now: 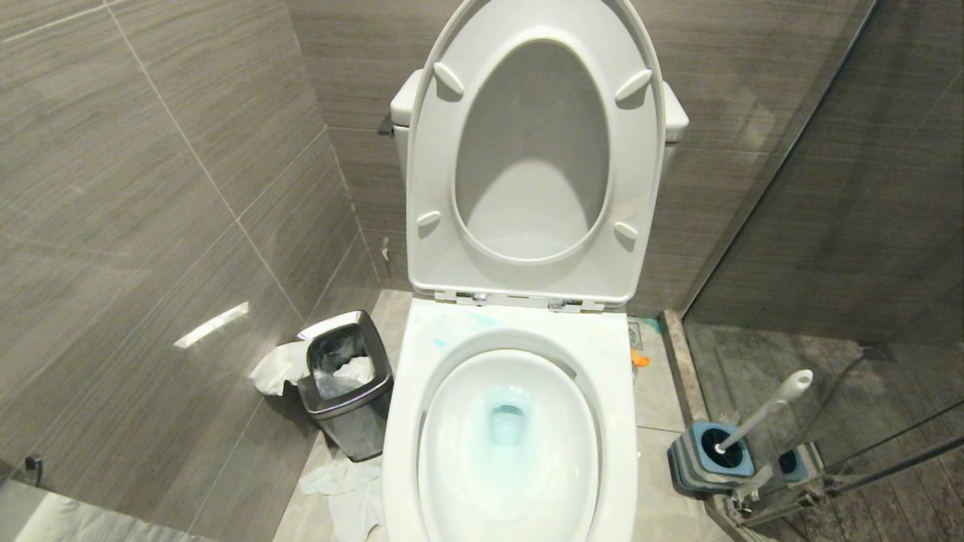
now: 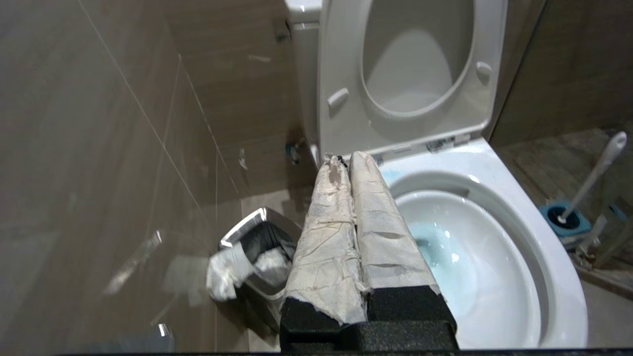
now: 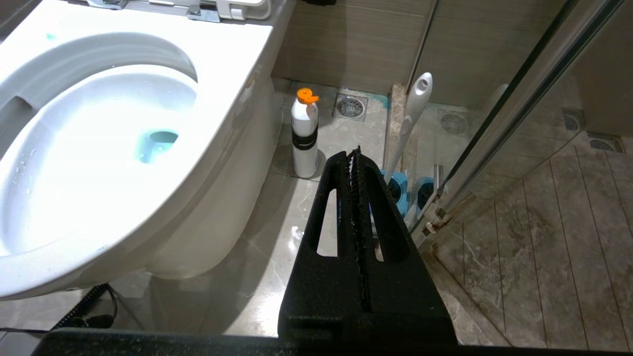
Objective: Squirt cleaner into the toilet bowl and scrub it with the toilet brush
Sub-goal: Flush the toilet
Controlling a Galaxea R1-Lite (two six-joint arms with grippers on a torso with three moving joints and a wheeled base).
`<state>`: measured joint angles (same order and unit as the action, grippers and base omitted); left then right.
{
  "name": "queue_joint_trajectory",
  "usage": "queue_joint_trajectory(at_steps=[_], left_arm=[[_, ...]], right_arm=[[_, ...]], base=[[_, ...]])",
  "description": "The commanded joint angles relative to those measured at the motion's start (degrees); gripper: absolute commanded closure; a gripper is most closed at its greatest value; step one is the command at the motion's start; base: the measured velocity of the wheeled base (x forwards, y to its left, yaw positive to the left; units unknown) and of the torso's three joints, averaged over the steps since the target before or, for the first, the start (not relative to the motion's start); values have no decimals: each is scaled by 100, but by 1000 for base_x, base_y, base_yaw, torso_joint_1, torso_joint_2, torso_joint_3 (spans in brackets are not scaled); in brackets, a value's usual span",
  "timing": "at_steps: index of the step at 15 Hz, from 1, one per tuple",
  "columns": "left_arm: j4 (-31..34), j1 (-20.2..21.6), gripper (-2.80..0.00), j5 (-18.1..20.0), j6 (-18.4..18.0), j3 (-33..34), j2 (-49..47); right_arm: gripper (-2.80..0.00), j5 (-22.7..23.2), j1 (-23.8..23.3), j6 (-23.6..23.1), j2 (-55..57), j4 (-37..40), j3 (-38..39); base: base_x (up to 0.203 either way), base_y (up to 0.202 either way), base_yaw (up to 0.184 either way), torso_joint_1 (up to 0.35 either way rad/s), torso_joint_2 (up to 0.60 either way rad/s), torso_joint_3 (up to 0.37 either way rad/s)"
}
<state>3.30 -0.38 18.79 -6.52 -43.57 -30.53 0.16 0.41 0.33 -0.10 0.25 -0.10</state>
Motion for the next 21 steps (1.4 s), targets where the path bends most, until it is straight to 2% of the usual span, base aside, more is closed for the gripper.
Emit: queue_joint_trajectory(at_steps=[1, 4, 7, 9, 12, 15, 17, 19, 21], left_arm=[[3, -63, 0, 16, -7, -1216, -1755], [-306, -322, 0, -13, 5, -2121, -2982], [-1247, -476, 0, -211, 57, -2960, -4190], [-1591, -555, 0, -549, 293, -3872, -4853], [-1720, -1057, 0, -1233, 461, -5007, -5639], [-1712, -1788, 0, -1871, 440, -5226, -5994], [-1678, -1985, 0, -1984, 239, -5241, -6227], [-1539, -2083, 0, -2060, -189, -5305, -6481], [-1252, -2089, 0, -2279, -292, -5441, -6526]], right_arm=[[0, 2, 2, 2, 10, 2, 1], [0, 2, 2, 2, 10, 2, 1], [0, 2, 2, 2, 10, 2, 1], [0, 2, 2, 2, 10, 2, 1], [0, 2, 2, 2, 10, 2, 1], [0, 2, 2, 2, 10, 2, 1], [0, 2, 2, 2, 10, 2, 1], [0, 2, 2, 2, 10, 2, 1], [0, 2, 2, 2, 10, 2, 1]], base=[[0, 0, 0, 0, 0, 0], [0, 0, 0, 0, 0, 0], [0, 0, 0, 0, 0, 0], [0, 0, 0, 0, 0, 0], [0, 0, 0, 0, 0, 0], [0, 0, 0, 0, 0, 0], [0, 0, 0, 0, 0, 0], [0, 0, 0, 0, 0, 0], [0, 0, 0, 0, 0, 0]])
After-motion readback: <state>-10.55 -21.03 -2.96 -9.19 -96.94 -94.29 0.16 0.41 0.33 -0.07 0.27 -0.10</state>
